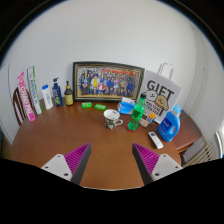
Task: Pour water
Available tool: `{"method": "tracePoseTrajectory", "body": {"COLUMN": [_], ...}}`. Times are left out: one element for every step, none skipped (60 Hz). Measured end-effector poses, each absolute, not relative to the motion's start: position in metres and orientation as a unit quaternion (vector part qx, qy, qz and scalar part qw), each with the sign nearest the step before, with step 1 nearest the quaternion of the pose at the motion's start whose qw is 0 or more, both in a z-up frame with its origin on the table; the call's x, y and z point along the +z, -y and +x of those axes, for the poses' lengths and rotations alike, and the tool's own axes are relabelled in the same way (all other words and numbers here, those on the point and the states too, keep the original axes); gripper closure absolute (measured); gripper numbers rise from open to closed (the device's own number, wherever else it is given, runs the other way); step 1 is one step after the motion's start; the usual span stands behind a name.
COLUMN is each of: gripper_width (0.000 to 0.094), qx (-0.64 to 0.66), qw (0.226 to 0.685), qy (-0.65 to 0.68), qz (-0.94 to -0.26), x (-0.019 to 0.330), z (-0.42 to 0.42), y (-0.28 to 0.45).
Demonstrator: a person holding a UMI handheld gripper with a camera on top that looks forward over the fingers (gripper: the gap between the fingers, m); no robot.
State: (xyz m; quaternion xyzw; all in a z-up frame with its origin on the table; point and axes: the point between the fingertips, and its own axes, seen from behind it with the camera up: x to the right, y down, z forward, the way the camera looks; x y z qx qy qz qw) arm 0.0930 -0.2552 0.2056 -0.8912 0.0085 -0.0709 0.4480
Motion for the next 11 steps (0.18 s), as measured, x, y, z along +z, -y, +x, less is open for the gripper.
{"method": "tracePoseTrajectory", "body": {"gripper_width": [0.0083, 0.0085, 0.0086, 0.0084, 0.0085, 0.0083, 0.0085, 0.0084, 0.0083, 0.0082, 0.0080], "qx": [-0.075, -0.077, -0.079, -0.082, -0.085, -0.088, -0.090, -0.092, -0.093, -0.094, -0.094], "qw": [0.448, 0.449, 0.449, 0.451, 0.452, 0.453, 0.454, 0.455, 0.455, 0.455, 0.456], "qy": [-0.007, -0.006, -0.004, -0.002, 0.000, 0.002, 0.004, 0.006, 0.006, 0.005, 0.003], "qz": [-0.891, -0.890, -0.890, -0.889, -0.888, -0.887, -0.886, -0.886, -0.885, -0.885, -0.885], "x": [0.207, 0.208, 0.209, 0.210, 0.212, 0.213, 0.215, 0.216, 0.216, 0.217, 0.217], "z": [0.092, 0.091, 0.090, 0.090, 0.090, 0.090, 0.090, 0.091, 0.091, 0.091, 0.091], "y": [0.257, 0.257, 0.258, 0.258, 0.258, 0.259, 0.259, 0.259, 0.260, 0.260, 0.260]}}
